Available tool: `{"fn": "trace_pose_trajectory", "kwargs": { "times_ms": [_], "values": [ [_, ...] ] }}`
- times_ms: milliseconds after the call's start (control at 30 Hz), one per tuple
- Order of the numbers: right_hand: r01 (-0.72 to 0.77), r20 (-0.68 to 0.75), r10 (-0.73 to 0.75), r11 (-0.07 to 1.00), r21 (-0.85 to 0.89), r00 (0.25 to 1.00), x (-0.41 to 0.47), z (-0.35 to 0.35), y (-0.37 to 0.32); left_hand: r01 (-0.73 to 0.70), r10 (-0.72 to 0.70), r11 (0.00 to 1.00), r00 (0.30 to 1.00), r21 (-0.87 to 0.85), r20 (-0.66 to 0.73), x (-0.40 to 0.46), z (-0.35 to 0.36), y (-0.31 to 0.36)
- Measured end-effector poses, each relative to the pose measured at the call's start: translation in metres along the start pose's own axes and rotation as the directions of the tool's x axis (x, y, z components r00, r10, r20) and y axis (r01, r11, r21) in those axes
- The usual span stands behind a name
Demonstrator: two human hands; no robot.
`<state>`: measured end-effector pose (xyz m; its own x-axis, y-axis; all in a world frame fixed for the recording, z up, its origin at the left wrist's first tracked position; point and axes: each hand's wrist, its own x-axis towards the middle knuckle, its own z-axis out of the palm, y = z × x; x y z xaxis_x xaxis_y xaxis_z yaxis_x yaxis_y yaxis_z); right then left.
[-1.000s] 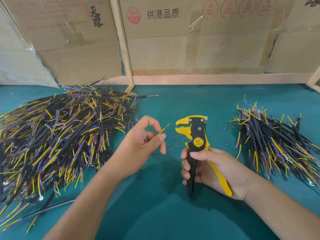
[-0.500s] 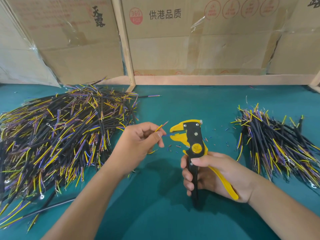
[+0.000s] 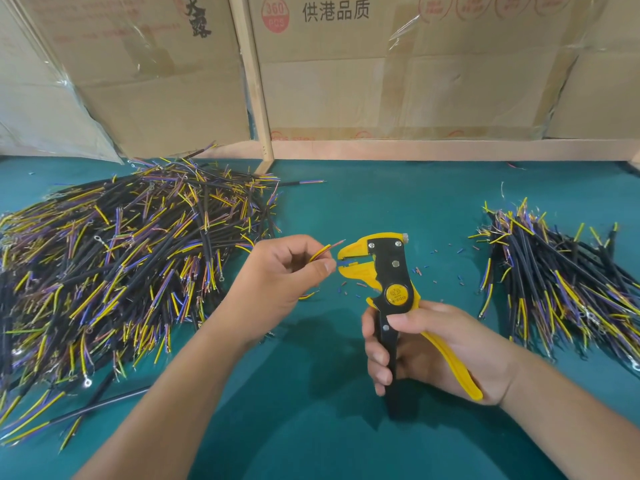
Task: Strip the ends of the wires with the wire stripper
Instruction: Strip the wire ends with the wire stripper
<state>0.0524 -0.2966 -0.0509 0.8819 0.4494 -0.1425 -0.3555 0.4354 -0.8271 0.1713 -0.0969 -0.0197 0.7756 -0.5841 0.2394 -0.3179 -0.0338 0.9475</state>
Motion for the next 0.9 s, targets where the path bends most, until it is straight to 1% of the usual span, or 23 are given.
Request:
{"fn": "trace_pose_trajectory", "kwargs": {
  "times_ms": [167, 433, 600, 900],
  "values": [
    [0.001, 0.037, -0.001, 1.000, 0.010, 0.999, -0.0009, 0.0019, 0.0011, 0.008, -0.008, 1.000, 1.000, -0.013, -0.002, -0.0006, 0.0020, 0.0025],
    [0.002, 0.016, -0.003, 1.000, 0.021, 1.000, -0.0007, 0.0035, 0.0015, 0.012, -0.012, 0.999, 1.000, -0.042, 0.007, -0.0011, 0.0035, 0.0050],
    [0.008, 0.002, -0.008, 1.000, 0.027, 1.000, -0.0007, 0.0039, 0.0016, 0.055, -0.052, 0.994, 0.998, -0.097, 0.032, -0.0007, 0.0051, 0.0066],
    [-0.004, -0.059, 0.005, 1.000, 0.021, 0.998, -0.0018, 0.0101, -0.0007, 0.080, -0.075, 0.992, 0.996, -0.096, 0.050, -0.0006, 0.0063, 0.0075]
  ]
}}
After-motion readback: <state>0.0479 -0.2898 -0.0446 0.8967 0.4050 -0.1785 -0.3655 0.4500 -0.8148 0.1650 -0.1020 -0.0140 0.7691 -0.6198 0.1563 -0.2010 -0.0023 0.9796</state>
